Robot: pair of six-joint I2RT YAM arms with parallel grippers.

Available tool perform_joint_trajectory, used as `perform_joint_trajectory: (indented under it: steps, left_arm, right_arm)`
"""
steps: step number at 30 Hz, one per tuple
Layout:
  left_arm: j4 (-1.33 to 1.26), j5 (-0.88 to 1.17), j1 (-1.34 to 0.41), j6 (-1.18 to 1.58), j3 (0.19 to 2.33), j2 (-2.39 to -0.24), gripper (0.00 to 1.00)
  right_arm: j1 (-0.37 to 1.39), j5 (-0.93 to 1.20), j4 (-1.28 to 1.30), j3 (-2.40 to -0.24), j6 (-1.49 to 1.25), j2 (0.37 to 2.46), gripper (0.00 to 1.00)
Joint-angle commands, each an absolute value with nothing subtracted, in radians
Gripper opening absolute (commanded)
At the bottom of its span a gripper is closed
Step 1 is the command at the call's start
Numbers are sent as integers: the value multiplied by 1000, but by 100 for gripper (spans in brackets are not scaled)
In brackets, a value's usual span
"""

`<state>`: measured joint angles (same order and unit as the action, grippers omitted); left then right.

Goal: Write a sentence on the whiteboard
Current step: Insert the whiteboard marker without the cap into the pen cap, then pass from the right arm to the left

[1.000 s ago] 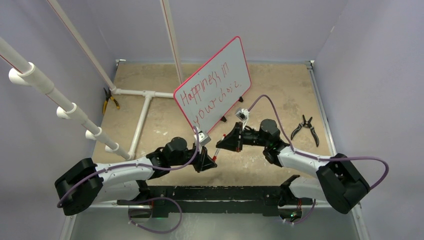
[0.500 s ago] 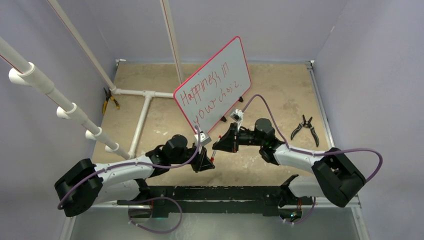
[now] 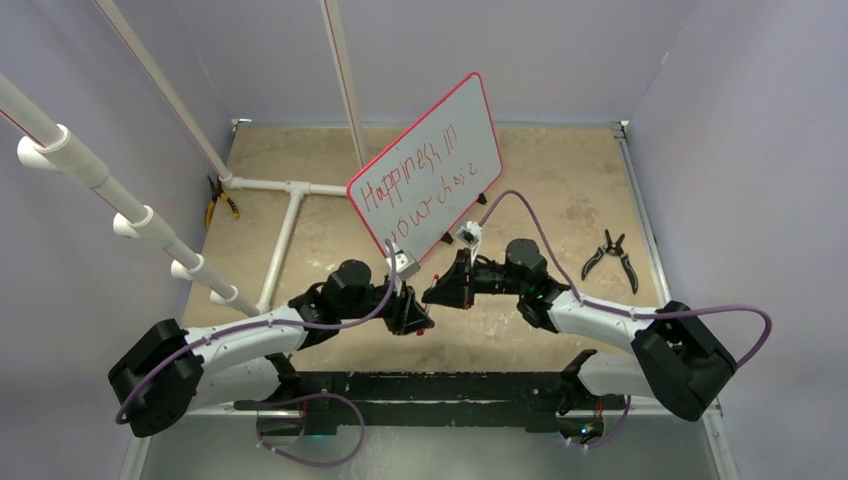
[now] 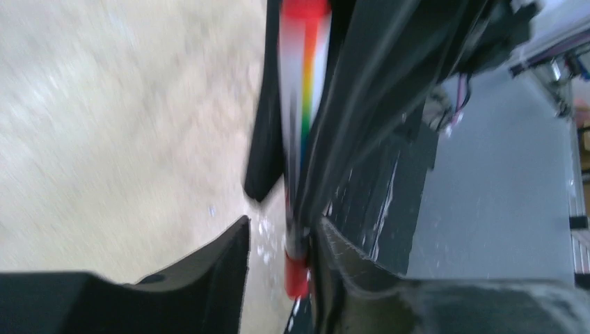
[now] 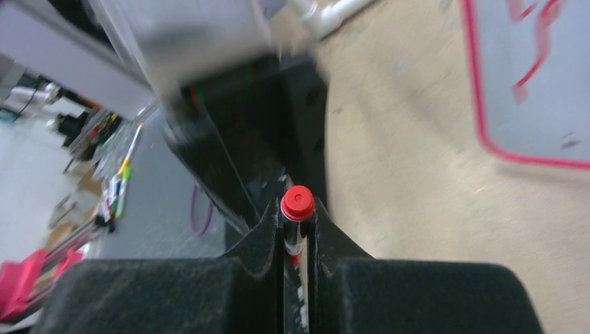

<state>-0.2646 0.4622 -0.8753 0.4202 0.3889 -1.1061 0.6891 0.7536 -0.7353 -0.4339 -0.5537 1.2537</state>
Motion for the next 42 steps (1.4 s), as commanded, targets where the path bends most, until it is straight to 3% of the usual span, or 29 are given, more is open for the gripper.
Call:
perform_joint_trajectory:
  steps: [1, 13, 20, 25, 38, 39, 42]
  left_arm:
    - [-554, 411, -845, 462, 473, -1033, 40]
    - [-505, 448, -846, 471, 445, -1021, 64]
    - [-502, 440, -847, 521, 369, -913, 69]
    - [-521, 482, -847, 558, 358, -951, 70]
    - [-626, 534, -855, 583, 379, -1111, 42]
    - [-640, 535, -858, 589, 377, -1117, 35]
    - [-671, 526, -868, 605, 368, -1139, 0]
  right_arm:
    - [742, 795, -609, -411, -598, 1238, 0]
    - [742, 730, -567, -445, -618, 1175, 0]
    - [742, 640, -520, -449, -621, 1101, 0]
    - [742, 623, -534, -460, -624, 1085, 0]
    - [742, 600, -560, -457, -632, 1036, 0]
    - [742, 600, -560, -457, -632, 1035, 0]
    - [742, 589, -545, -461, -627, 1033, 1]
